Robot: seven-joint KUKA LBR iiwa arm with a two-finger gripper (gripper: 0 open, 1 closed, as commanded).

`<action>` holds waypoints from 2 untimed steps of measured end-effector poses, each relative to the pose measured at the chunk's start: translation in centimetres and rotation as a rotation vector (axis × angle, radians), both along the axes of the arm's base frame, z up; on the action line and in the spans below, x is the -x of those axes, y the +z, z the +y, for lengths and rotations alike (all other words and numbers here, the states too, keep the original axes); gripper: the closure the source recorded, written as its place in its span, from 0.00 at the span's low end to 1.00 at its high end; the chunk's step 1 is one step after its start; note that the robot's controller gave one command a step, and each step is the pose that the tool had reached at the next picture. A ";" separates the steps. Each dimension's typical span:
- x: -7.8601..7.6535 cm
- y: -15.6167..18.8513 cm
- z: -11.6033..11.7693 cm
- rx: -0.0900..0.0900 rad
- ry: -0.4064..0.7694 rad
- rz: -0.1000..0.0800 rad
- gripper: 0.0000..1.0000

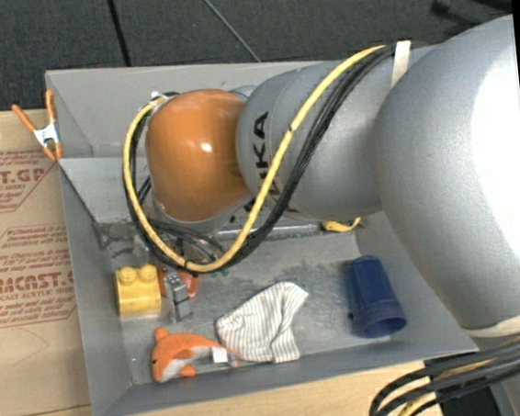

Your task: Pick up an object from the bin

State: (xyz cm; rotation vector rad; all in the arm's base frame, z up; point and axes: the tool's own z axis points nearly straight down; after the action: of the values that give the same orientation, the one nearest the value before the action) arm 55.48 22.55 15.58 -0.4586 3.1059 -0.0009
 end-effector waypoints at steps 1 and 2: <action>7.9 -3.9 -4.8 0.005 -0.058 0.013 0.00; -0.3 -6.9 0.2 -0.001 0.112 -0.001 0.00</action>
Offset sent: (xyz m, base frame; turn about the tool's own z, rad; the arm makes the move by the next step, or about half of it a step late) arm 0.0317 0.0196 -0.0858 -0.1609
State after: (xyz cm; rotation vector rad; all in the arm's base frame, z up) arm 55.80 22.72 8.73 -0.6314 3.0741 0.0005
